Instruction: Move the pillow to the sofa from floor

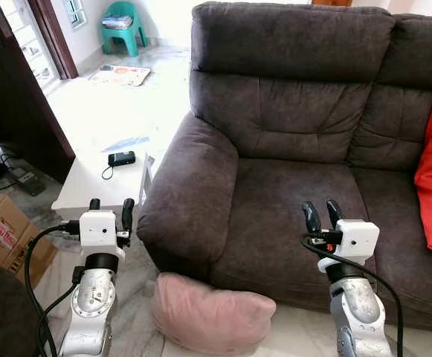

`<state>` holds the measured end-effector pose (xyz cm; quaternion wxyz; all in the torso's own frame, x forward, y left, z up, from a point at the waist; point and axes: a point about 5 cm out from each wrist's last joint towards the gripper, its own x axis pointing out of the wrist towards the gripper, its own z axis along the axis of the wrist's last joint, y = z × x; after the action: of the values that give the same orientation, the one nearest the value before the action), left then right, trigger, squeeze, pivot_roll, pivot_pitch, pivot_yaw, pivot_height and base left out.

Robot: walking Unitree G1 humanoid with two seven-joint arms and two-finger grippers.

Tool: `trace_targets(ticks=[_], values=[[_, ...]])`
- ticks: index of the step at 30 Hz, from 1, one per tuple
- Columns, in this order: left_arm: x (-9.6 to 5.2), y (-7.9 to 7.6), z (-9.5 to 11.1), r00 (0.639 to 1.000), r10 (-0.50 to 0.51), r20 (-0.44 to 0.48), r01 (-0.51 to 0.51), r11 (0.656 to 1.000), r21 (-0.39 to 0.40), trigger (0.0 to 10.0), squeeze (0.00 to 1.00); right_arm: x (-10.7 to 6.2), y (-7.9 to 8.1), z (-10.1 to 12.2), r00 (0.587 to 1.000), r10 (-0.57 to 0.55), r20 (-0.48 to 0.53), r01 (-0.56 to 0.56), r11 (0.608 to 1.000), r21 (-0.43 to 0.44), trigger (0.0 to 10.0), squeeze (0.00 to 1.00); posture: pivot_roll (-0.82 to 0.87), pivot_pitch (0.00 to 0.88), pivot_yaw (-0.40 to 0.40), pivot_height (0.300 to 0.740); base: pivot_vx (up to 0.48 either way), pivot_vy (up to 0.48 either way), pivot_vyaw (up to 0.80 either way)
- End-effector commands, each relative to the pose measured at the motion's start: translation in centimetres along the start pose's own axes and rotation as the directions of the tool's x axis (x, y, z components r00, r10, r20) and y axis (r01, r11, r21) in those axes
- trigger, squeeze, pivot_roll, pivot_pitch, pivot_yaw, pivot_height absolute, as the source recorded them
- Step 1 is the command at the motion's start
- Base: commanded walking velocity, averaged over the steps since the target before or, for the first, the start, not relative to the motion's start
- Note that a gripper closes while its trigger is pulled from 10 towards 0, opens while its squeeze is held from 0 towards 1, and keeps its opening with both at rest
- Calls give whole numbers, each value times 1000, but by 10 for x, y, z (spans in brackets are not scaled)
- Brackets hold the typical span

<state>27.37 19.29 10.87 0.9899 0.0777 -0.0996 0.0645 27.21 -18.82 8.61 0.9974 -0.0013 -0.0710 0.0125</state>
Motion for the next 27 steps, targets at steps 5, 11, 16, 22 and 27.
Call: trace_targets(ticks=[5,11,16,22,27], values=[[4,3,2,1000,-9,-4,9,1000,8,10000,0,4,-3,7,1000,-23,12,23,1000,11,10000,0,-44,19,3,740,0,0,0],[6,3,4,1000,-13,-1,13,1000,11,10000,0,8,-1,7,1000,-19,2,19,1000,13,10000,0,-42,32,7,740,0,0,0],[7,3,3,1000,-16,-4,16,1000,13,10000,0,9,-1,7,1000,-26,-10,26,1000,18,10000,0,-40,42,7,736,0,0,0],[8,3,4,1000,-17,-8,17,1000,11,10000,0,10,-2,7,1000,-22,-11,22,1000,16,10000,0,-41,51,6,696,0,0,0],[9,1,4,1000,-17,-10,17,1000,7,10000,0,10,0,8,1000,-15,-12,15,1000,21,10000,0,-42,60,4,656,0,0,0]])
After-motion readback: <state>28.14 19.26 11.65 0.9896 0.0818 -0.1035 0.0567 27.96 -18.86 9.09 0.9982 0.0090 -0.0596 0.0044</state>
